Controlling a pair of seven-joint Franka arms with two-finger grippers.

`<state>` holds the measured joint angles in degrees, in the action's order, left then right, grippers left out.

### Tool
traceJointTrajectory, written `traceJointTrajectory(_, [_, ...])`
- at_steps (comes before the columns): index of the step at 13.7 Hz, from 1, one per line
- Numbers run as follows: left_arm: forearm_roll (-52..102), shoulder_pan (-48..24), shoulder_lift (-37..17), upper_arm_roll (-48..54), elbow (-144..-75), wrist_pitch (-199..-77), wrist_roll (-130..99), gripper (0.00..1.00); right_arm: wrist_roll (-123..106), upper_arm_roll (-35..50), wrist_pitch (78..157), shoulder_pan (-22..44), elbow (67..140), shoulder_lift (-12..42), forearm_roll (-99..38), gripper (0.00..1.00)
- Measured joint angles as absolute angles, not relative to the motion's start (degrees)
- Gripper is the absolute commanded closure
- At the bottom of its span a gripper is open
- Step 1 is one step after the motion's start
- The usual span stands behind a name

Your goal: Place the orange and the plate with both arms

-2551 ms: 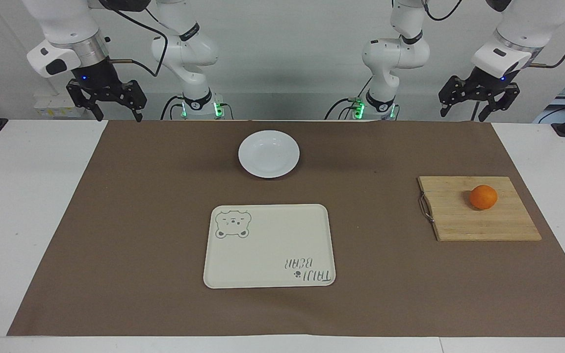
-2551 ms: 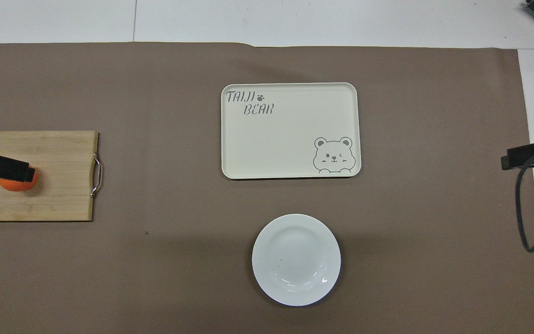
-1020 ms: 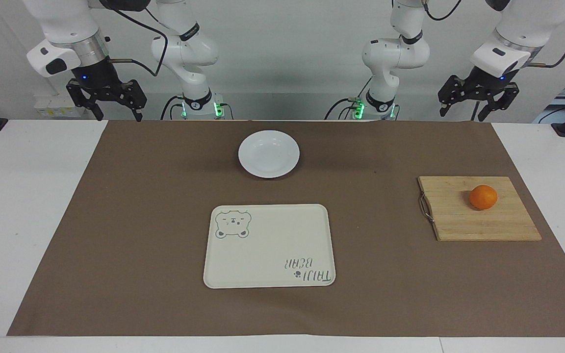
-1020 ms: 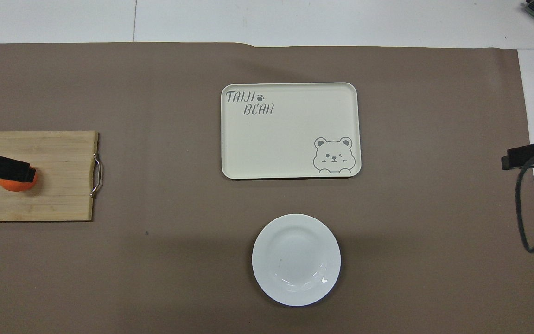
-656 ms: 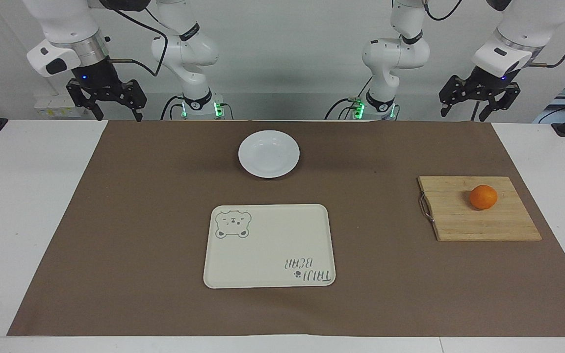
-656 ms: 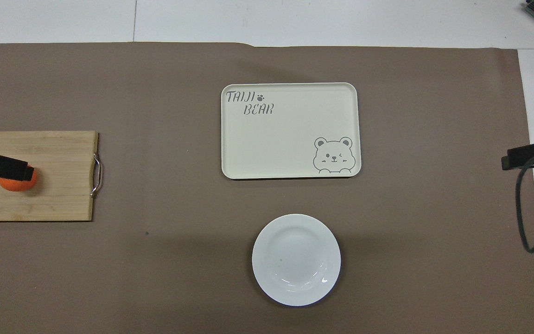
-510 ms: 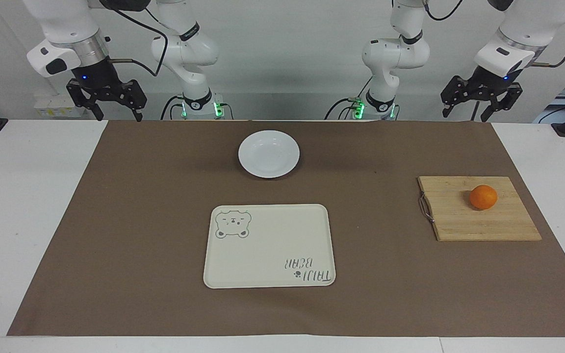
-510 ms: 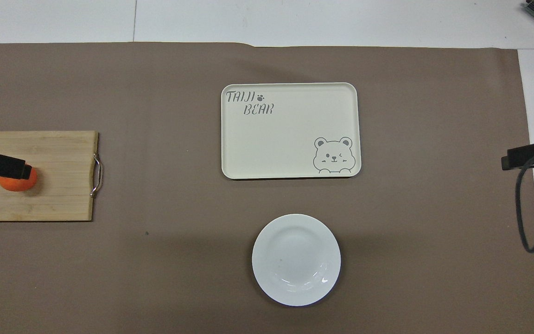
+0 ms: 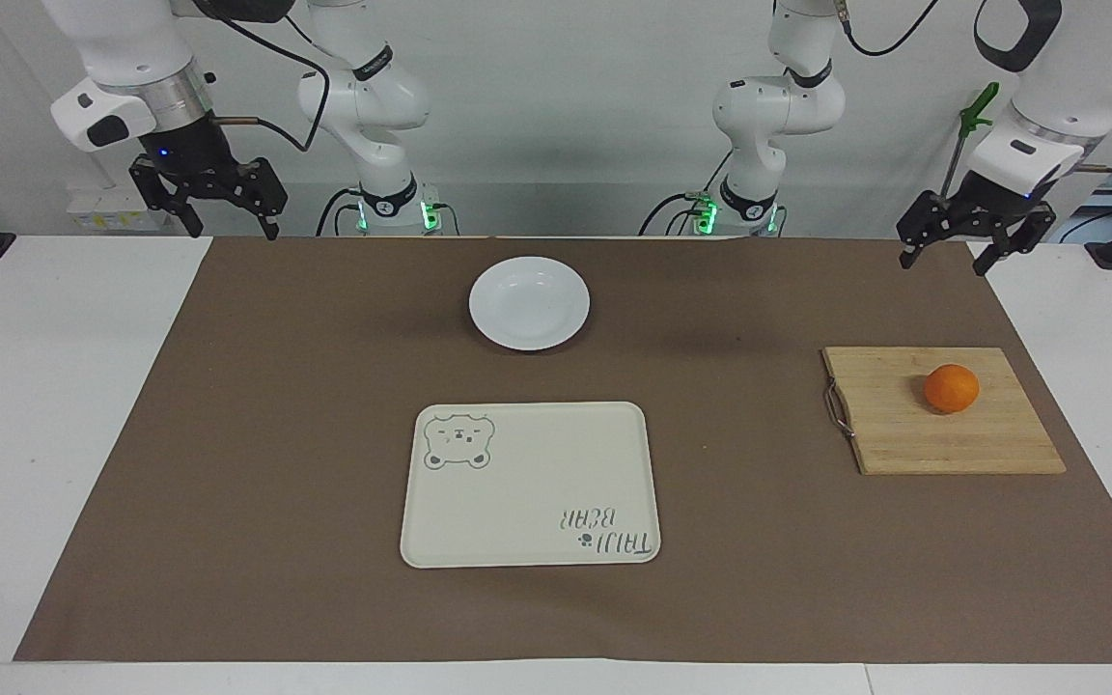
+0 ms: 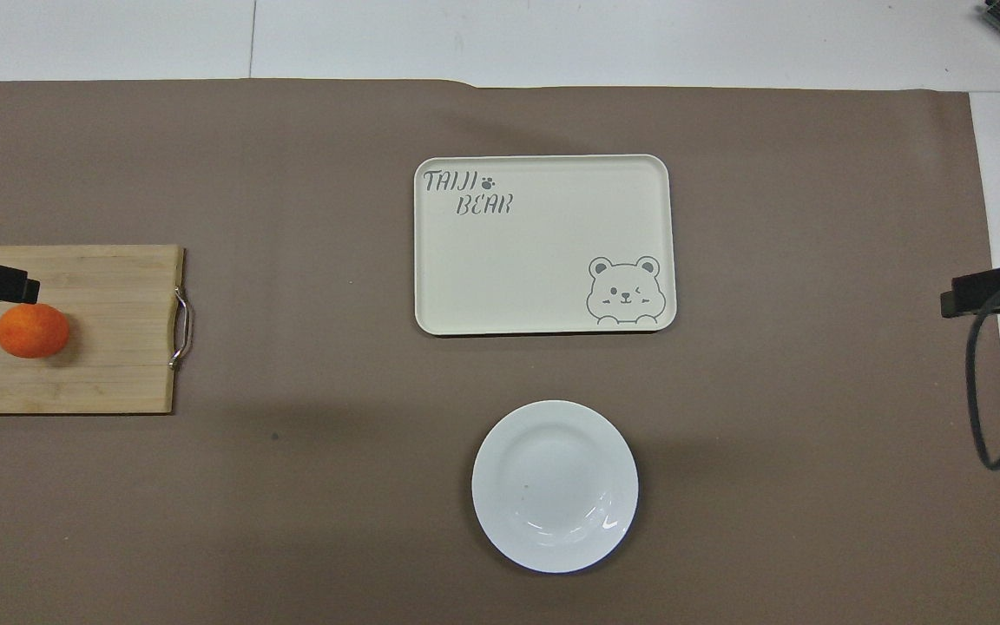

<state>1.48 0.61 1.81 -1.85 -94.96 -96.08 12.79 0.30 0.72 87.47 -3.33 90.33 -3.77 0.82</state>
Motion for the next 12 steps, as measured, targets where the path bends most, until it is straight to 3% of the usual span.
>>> traceJointTrajectory(12, [6.8, 13.5, -12.3, -2.0, -102.3, -117.9, 26.7, 0.00, 0.3, 0.7, 87.5, -3.3, 90.3, -3.8, 0.8, 0.00])
